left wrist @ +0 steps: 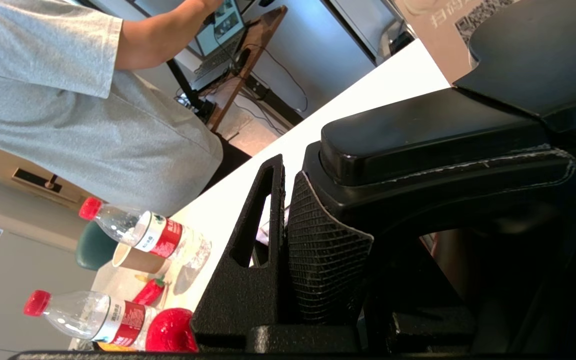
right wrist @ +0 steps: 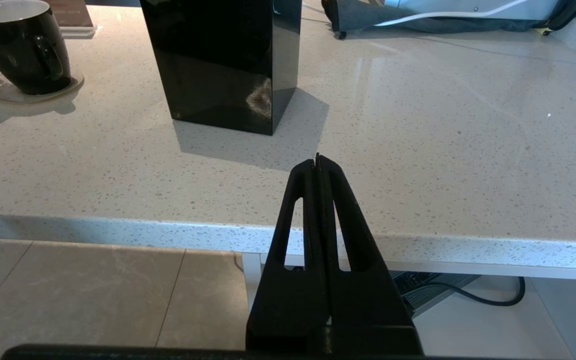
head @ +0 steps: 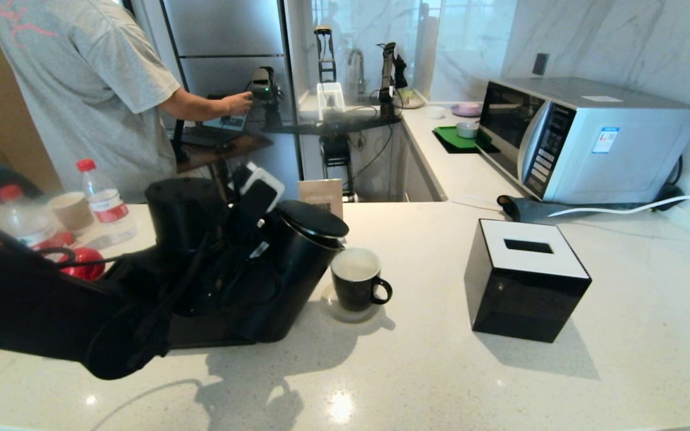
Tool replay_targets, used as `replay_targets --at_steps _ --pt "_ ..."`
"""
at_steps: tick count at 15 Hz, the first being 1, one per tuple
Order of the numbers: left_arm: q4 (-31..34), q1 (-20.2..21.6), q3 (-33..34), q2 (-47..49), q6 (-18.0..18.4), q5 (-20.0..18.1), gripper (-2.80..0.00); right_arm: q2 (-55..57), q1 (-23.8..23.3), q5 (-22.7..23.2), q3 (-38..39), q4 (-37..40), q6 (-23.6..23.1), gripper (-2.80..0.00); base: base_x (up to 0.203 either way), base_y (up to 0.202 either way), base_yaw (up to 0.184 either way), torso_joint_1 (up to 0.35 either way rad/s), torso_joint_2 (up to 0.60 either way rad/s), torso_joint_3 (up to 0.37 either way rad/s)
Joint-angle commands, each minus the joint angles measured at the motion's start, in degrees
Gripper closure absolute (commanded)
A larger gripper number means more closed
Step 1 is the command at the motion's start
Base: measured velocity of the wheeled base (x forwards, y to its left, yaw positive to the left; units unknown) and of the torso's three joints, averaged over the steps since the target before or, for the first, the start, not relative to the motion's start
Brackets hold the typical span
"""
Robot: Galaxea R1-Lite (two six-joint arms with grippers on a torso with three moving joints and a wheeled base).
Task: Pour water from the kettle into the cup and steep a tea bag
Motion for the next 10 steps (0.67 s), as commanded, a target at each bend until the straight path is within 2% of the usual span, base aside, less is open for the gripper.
replay_targets --at_steps 1,10 --pt "-0.3 -0.2 -0.5 0.1 0.2 0.2 0.0 0.1 0.0 0.0 0.0 0.0 0.0 0.0 0.0 0.0 0.0 0.0 0.0 0.0" --pt "4.6 -1.5 -2.1 0.1 0.3 0.2 0.0 0.1 0.0 0.0 0.0 0.0 0.0 0.0 0.0 0.0 0.0 0.0 0.0 0.0"
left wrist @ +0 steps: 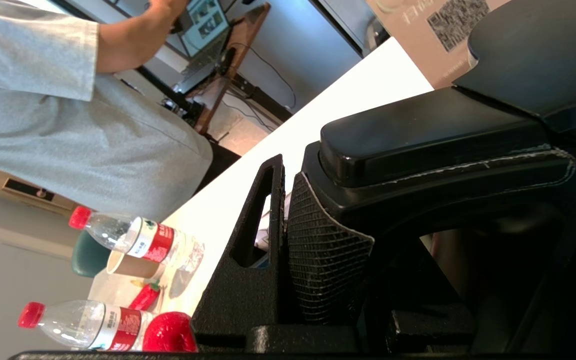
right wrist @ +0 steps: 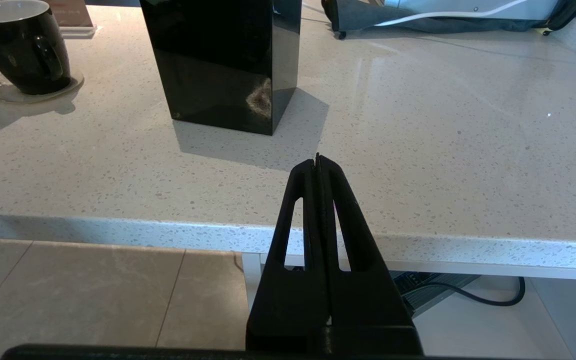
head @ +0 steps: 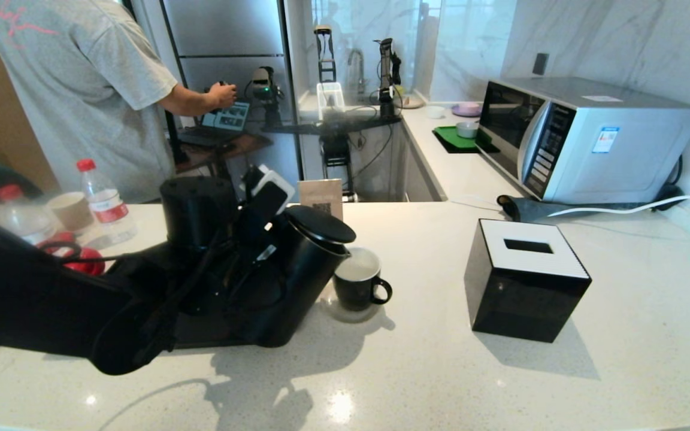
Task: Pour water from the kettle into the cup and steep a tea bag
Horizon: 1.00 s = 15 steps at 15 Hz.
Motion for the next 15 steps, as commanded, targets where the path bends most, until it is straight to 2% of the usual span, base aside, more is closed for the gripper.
replay_targets --at_steps 1,4,7,15 --pt "-0.2 -0.1 -0.1 0.1 0.2 0.2 0.0 0.1 0.1 0.0 0.0 0.0 0.0 0.0 0.0 0.0 0.0 0.0 0.0 0.0" --pt "-0.1 -0.1 0.0 0.1 0.2 0.2 0.0 0.1 0.1 0.0 0.0 0.0 0.0 0.0 0.0 0.0 0.0 0.0 0.0 0.0" --pt "0.2 -0.1 -0.3 0.1 2.0 0.2 0.0 0.1 0.1 0.0 0.0 0.0 0.0 0.0 0.0 0.0 0.0 0.0 0.0 0.0" --pt "0.2 -0.1 -0.3 0.1 2.0 0.2 0.0 0.1 0.1 0.0 0.0 0.0 0.0 0.0 0.0 0.0 0.0 0.0 0.0 0.0"
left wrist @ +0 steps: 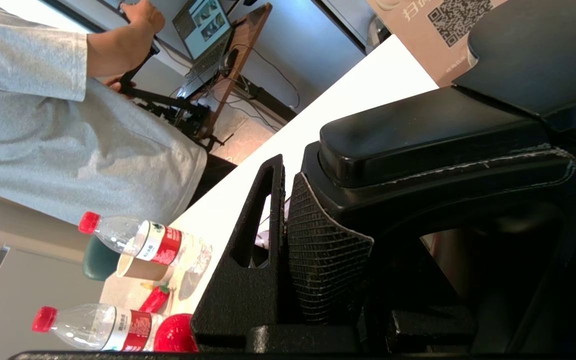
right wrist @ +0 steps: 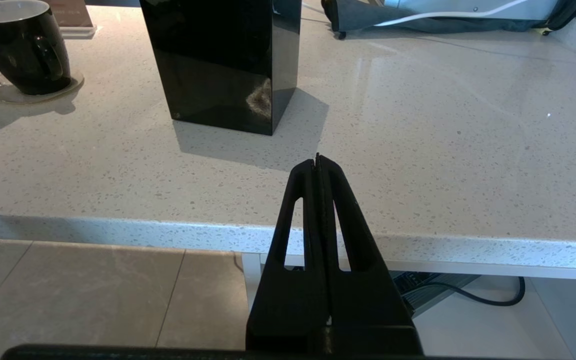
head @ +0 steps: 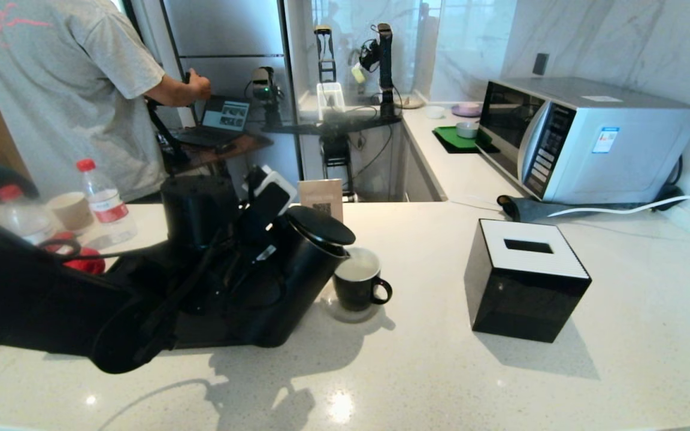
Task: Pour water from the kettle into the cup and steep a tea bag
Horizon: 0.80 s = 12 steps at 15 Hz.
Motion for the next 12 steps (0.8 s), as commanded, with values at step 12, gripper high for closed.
replay_targets --at_steps 12 --pt "-0.4 -0.3 0.1 0.1 0.2 0.1 0.0 0.1 0.1 0.0 0.0 0.0 -0.1 0.0 0.0 0.0 0.0 0.0 0.0 0.0"
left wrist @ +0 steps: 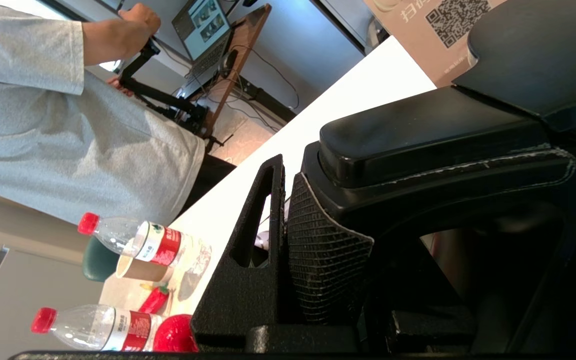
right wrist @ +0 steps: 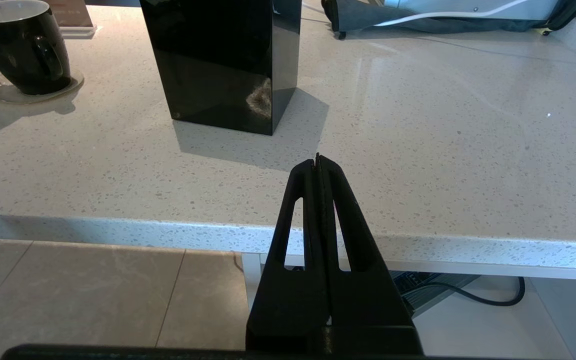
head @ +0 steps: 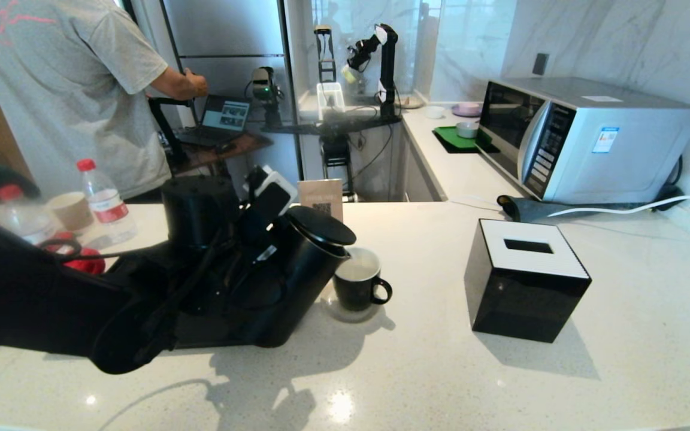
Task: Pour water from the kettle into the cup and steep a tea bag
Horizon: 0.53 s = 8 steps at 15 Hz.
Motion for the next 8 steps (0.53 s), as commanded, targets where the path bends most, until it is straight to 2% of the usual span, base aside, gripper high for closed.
replay_targets --at_steps 1,8 --pt "-0.2 0.0 0.1 0.1 0.2 0.1 0.0 0.1 0.1 0.0 0.0 0.0 0.0 0.0 0.0 0.0 0.0 0.0 0.0 0.0" --pt "-0.4 -0.3 0.1 0.1 0.1 0.0 0.0 0.1 0.1 0.0 0.0 0.0 0.0 0.0 0.0 0.0 0.0 0.0 0.0 0.0"
